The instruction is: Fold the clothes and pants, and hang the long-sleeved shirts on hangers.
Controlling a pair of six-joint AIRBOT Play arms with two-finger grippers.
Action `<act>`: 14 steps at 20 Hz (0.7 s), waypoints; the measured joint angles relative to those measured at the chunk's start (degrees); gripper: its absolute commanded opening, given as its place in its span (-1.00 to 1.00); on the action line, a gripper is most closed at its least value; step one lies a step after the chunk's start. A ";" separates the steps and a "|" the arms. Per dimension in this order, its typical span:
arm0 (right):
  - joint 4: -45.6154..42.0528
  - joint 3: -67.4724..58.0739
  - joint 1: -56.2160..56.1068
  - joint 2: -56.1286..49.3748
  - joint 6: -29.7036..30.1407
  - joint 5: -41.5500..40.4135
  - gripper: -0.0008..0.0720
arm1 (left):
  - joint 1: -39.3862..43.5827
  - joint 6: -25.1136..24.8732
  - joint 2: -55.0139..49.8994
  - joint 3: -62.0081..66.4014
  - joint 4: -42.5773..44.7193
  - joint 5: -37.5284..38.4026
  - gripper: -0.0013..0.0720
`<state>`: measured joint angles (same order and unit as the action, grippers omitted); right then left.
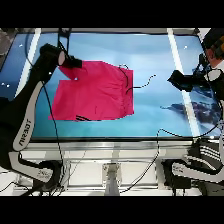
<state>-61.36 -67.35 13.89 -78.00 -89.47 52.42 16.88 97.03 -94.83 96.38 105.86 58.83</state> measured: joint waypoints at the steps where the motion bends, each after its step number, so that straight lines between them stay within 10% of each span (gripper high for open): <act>1: -0.07 0.00 0.00 0.00 0.00 0.48 -0.14 | -0.02 -0.94 -1.14 -0.90 0.42 3.37 -0.96; 5: -0.31 0.00 0.00 0.00 0.83 4.09 -0.13 | -2.12 2.12 -3.13 -4.85 4.79 8.20 -0.95; 8: -0.33 0.00 0.00 0.00 1.62 5.62 -0.10 | -4.22 4.42 -3.30 -5.92 6.43 9.55 0.01; 9: -0.31 0.00 0.00 0.00 1.70 5.68 -0.09 | -4.74 4.87 -3.21 -6.14 6.78 9.88 0.02; 12: -0.26 0.00 0.00 0.00 1.95 4.92 -0.14 | -5.51 6.21 -2.08 -6.43 7.56 10.29 -0.10; 14: -0.22 0.00 0.00 0.00 2.05 4.44 -0.93 | -5.79 6.71 -0.44 -6.51 7.72 10.71 -0.94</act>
<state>-61.58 -67.35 13.89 -78.00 -87.42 56.86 11.09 103.74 -95.26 89.86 113.58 69.54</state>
